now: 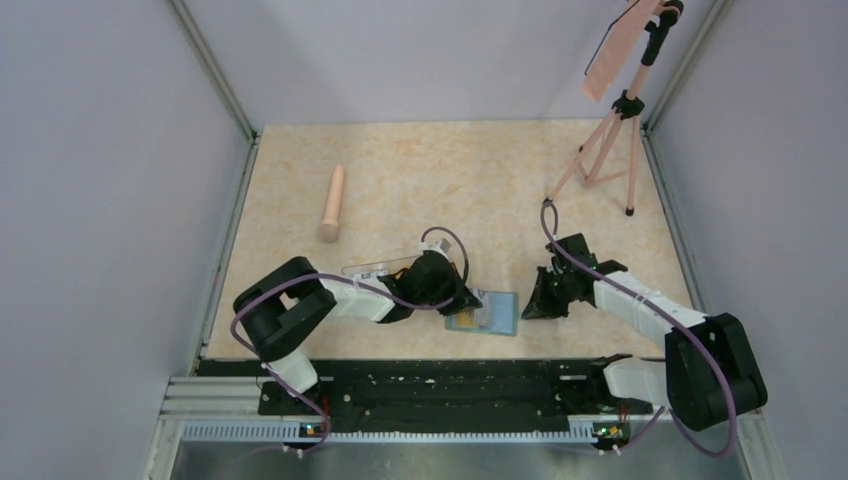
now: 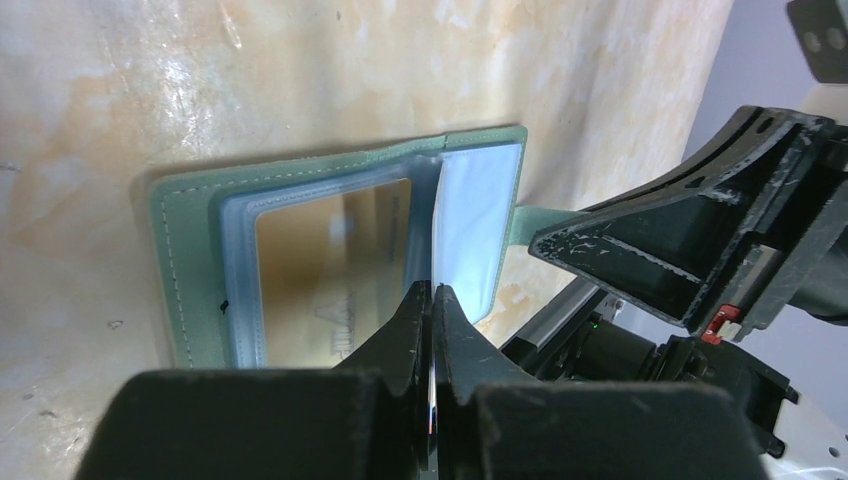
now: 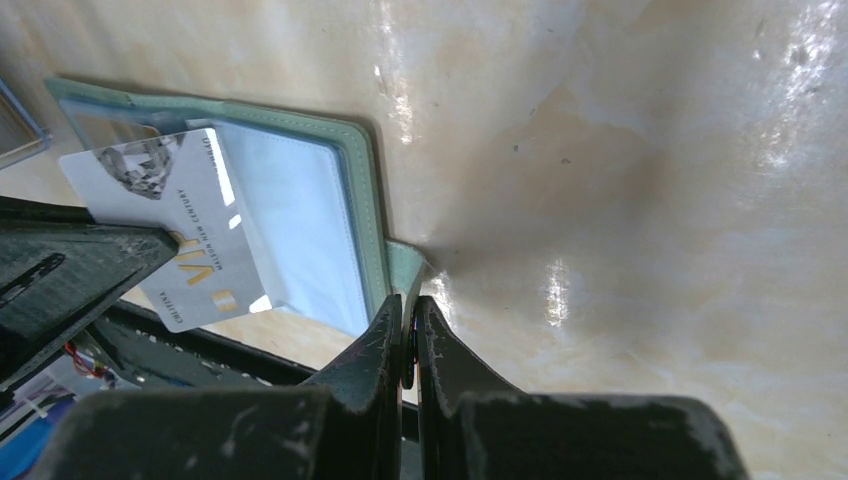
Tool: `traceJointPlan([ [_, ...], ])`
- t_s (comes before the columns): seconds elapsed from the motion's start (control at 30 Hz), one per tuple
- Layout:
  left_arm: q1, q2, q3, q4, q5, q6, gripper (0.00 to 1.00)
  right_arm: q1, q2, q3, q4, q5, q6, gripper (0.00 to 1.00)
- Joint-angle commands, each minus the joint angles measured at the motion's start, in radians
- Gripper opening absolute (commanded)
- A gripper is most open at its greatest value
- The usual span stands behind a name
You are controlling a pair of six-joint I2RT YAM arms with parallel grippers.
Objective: Put the credit cards into the card holder
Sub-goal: Insert the credit card into the card holder.
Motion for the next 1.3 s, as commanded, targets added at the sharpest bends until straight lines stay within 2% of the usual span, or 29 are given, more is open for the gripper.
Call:
traceJointPlan([
  [0.0,-0.004,0.019,0.019,0.055,0.029,0.015,0.00,0.000,0.010,-0.014,0.019,-0.016,0.017,0.00],
  [0.3,-0.003,0.075,0.050,0.069,0.116,0.015,0.00,0.000,0.007,-0.013,0.019,-0.014,0.020,0.00],
  [0.5,-0.005,0.087,0.087,-0.027,0.152,0.062,0.00,0.001,0.008,-0.011,0.020,-0.014,0.023,0.00],
  [0.77,-0.011,0.023,0.144,-0.268,0.066,0.168,0.00,0.000,-0.007,0.003,0.011,-0.013,0.024,0.00],
  [1.0,-0.021,0.023,0.207,-0.381,0.056,0.205,0.00,0.000,-0.007,0.051,-0.019,0.015,-0.001,0.00],
  [1.2,-0.021,-0.002,0.241,-0.510,-0.022,0.200,0.00,0.000,0.000,0.063,-0.024,0.017,-0.008,0.00],
  [1.27,-0.022,-0.002,0.241,-0.505,-0.015,0.199,0.00,0.000,0.003,0.062,-0.022,0.016,-0.010,0.00],
])
